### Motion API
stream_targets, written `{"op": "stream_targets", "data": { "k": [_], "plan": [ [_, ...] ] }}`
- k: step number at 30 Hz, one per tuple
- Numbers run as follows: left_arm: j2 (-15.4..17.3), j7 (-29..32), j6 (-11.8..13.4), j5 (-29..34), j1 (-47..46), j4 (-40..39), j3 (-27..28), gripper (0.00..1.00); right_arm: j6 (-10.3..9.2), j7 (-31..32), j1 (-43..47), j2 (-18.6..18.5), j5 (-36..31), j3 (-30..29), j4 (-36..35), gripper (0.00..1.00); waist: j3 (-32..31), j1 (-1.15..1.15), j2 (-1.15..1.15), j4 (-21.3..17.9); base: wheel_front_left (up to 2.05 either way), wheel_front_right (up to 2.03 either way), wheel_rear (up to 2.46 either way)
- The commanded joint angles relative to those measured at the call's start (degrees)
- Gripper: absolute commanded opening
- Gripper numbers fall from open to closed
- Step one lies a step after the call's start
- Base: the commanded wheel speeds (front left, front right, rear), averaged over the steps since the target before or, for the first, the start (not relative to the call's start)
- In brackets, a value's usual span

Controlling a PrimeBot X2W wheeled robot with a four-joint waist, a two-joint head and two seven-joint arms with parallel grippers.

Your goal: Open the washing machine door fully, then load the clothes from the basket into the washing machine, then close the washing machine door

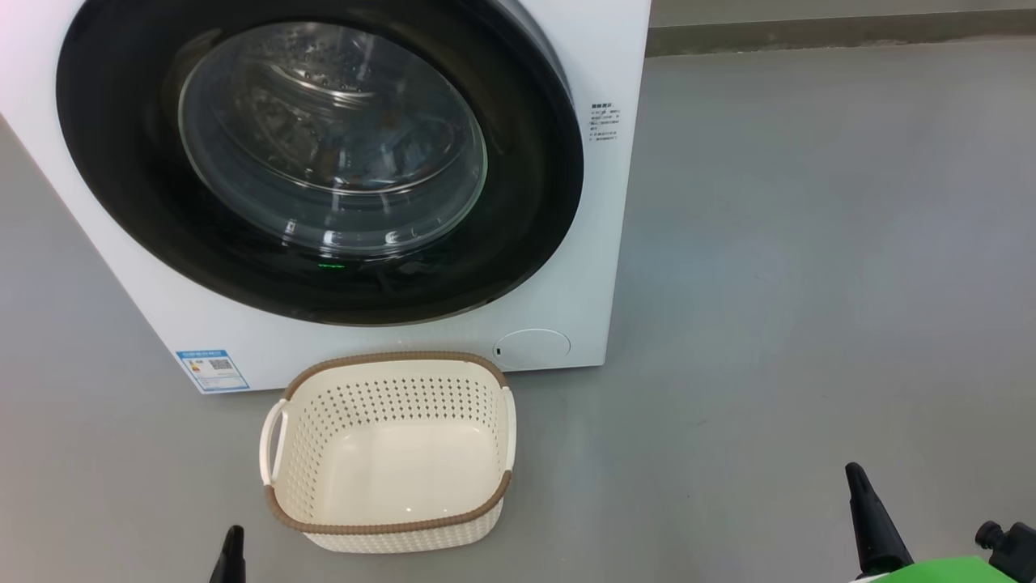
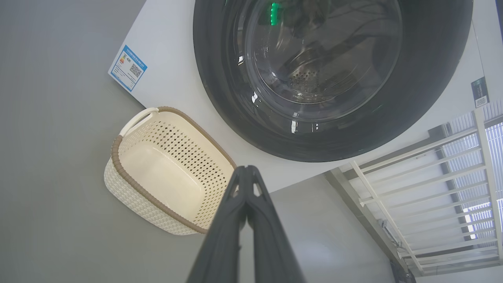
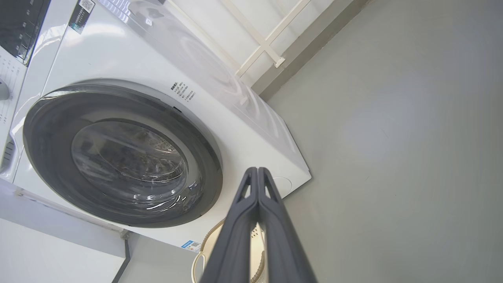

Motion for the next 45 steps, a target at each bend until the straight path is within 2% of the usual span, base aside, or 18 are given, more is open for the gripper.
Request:
{"op": "stream_targets", "data": {
  "k": [1,45],
  "plan": [
    [1.04,0.49,-0.08,-2.41,-3.16,-0.91,1.39,0.00,0.07,0.73,-2.98,-0.56,2.84,0.32,-1.06,0.00,0.03,0.00,0.00,-0.08,0.00,0.00,0.00],
    [1.39,7.75,-0.14,-26.88,-8.98,1.06,3.42,0.00,0.07,8.02,-8.03,-0.96,32.60,0.28,1.75,0.00,0.50,0.00,0.00,-1.39,0.00,0.00,0.00]
  ]
}}
